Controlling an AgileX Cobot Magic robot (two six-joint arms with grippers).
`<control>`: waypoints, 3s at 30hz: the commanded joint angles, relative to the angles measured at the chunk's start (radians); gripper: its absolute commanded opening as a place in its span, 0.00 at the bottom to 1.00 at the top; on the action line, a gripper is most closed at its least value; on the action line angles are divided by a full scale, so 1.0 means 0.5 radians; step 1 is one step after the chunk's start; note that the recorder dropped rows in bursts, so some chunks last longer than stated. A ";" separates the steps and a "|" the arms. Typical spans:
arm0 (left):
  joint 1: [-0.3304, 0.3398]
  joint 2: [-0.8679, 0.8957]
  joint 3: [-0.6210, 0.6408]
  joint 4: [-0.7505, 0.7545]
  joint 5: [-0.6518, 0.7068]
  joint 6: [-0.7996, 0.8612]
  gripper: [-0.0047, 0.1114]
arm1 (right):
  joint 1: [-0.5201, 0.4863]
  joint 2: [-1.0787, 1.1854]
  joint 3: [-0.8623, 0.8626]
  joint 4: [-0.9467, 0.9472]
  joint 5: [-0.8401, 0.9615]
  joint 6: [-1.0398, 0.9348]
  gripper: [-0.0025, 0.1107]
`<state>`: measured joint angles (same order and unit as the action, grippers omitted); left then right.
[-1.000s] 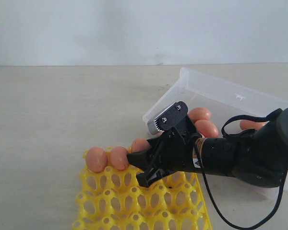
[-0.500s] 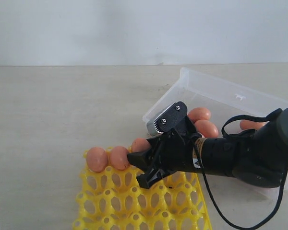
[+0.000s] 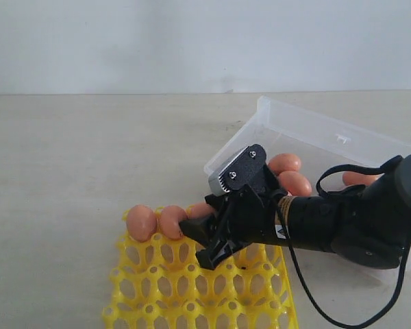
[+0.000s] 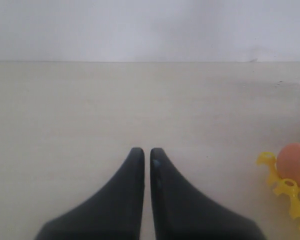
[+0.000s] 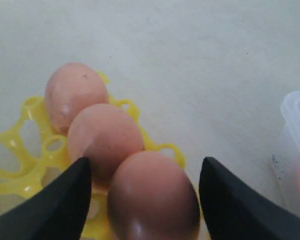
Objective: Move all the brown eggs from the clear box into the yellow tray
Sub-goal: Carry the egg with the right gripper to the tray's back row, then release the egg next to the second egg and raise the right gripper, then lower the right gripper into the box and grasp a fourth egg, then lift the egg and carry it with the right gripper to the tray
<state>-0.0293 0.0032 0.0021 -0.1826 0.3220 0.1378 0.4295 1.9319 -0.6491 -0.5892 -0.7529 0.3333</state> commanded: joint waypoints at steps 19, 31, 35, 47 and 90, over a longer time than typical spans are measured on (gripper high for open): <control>-0.009 -0.006 -0.004 -0.016 -0.023 -0.014 0.08 | -0.001 -0.493 -0.002 1.398 -0.490 -0.216 0.27; -0.009 -0.006 -0.004 -0.016 -0.023 -0.014 0.08 | -0.703 -0.694 -1.031 1.774 2.443 -1.285 0.09; -0.009 -0.006 -0.004 -0.016 -0.023 -0.014 0.08 | -0.768 -0.403 -1.412 1.768 3.388 -1.522 0.09; -0.009 -0.006 -0.004 -0.016 -0.023 -0.014 0.08 | -0.650 -0.006 -1.452 1.799 3.307 -1.814 0.55; -0.009 -0.006 -0.004 -0.016 -0.023 -0.014 0.08 | -0.650 -0.187 -1.445 1.923 2.800 -1.602 0.02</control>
<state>-0.0293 0.0032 0.0021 -0.1826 0.3220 0.1378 0.1033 1.9156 -1.3724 0.3220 0.7338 -0.4836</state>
